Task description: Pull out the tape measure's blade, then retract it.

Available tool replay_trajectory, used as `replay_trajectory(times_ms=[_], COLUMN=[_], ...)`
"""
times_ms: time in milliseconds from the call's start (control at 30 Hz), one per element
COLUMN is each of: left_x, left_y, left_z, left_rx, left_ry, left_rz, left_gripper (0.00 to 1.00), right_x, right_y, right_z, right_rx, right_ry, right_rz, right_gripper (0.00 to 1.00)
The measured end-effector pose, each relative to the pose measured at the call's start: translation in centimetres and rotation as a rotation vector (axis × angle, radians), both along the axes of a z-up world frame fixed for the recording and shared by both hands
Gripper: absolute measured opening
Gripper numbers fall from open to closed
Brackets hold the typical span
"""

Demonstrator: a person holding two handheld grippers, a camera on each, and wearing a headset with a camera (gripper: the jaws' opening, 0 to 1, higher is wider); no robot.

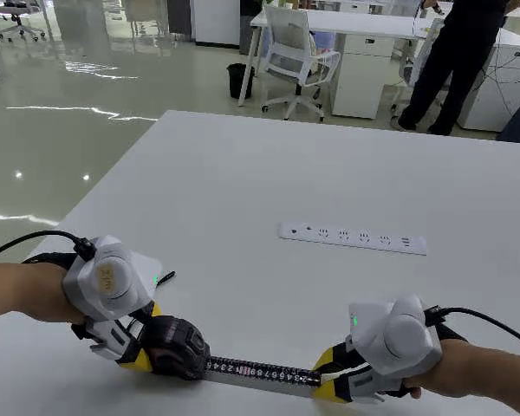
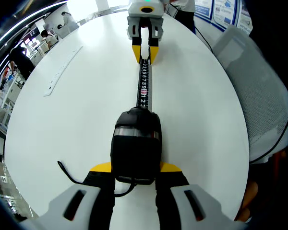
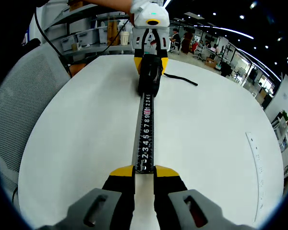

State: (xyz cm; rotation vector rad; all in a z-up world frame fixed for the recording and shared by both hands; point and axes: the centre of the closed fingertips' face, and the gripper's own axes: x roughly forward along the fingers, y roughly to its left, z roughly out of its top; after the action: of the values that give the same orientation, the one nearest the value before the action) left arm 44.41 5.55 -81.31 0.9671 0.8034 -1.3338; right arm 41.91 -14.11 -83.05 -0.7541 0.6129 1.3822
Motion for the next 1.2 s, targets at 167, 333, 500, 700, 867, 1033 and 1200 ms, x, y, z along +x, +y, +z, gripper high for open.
replay_trajectory(times_ms=[167,333,500,700,867,1033,1200], left_x=[-0.03,-0.03,0.02,0.03,0.03,0.02,-0.01], left_y=[-0.08,-0.15,-0.17,-0.16,-0.13,-0.08,-0.07], left_z=[0.01,0.02,0.01,-0.01,-0.01,0.02,0.02], left_rx=[0.001,-0.001,-0.001,-0.002,-0.001,-0.001,-0.002], left_ry=[0.001,0.002,0.002,0.002,0.002,0.004,0.004], left_rz=[-0.001,0.0,0.0,0.001,0.001,0.002,0.003], left_gripper=[0.27,0.27,0.27,0.27,0.27,0.27,0.27], right_x=[-0.06,-0.13,-0.09,-0.12,-0.13,-0.2,-0.22], right_y=[-0.23,-0.41,-0.54,-0.66,-0.82,-0.85,-0.93], right_z=[-0.09,-0.18,-0.21,-0.21,-0.21,-0.13,-0.13], right_rx=[-0.001,-0.003,-0.004,-0.003,-0.005,-0.007,-0.007], right_ry=[0.002,0.004,0.005,0.006,0.006,0.005,0.006], right_rz=[-0.001,-0.002,-0.003,-0.003,-0.004,0.0,-0.002], right_gripper=[0.14,0.14,0.14,0.14,0.14,0.13,0.13])
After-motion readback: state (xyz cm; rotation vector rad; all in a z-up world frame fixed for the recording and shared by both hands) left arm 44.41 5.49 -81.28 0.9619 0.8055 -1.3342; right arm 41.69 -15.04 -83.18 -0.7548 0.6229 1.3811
